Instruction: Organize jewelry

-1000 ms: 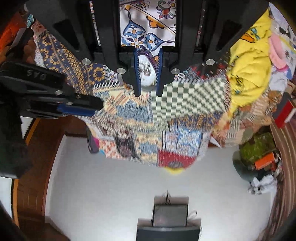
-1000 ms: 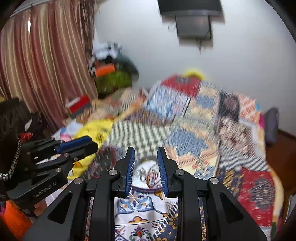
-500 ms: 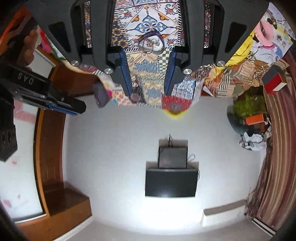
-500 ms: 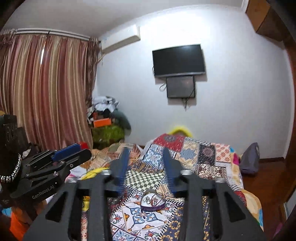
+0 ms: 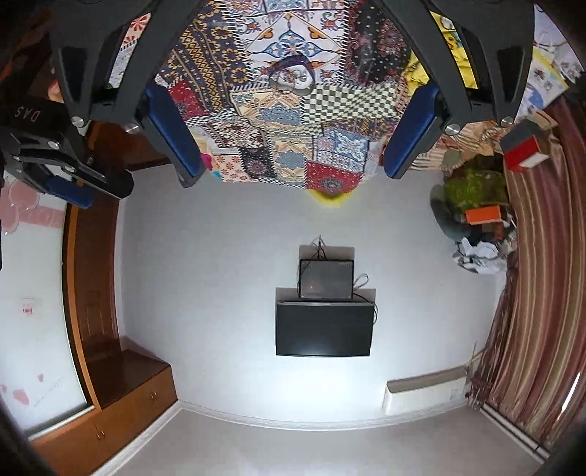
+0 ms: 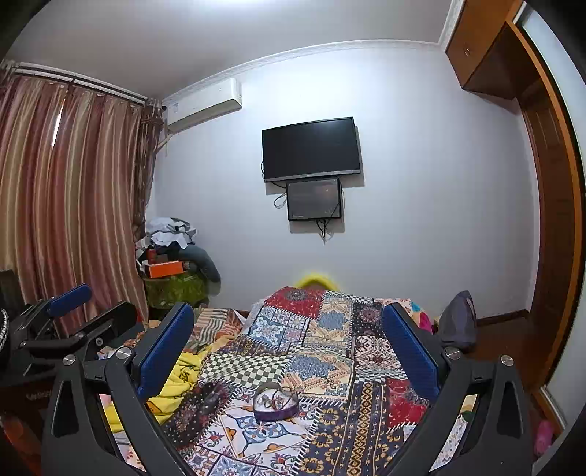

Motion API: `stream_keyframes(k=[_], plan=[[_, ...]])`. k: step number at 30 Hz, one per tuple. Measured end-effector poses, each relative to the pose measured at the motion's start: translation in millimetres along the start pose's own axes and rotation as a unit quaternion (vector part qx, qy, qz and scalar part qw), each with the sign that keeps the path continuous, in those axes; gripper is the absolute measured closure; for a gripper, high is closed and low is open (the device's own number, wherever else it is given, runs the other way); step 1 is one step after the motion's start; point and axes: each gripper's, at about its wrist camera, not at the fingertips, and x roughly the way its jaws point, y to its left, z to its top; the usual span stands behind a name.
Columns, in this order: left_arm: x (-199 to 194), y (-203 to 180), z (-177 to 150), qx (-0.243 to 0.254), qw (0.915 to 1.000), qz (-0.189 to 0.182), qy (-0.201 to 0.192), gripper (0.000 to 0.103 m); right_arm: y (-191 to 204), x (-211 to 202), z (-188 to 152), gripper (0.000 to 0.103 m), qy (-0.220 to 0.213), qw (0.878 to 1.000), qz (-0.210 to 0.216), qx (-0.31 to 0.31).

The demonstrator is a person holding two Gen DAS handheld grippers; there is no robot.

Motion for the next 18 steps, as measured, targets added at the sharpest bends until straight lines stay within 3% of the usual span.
stream_keyframes(k=[18], plan=[[5.6, 1.3, -8.4, -0.010, 0.9997, 0.010, 0.019, 0.001, -1.9, -5.4, -7.4, 0.001, 0.016, 1.000, 0.002, -0.002]])
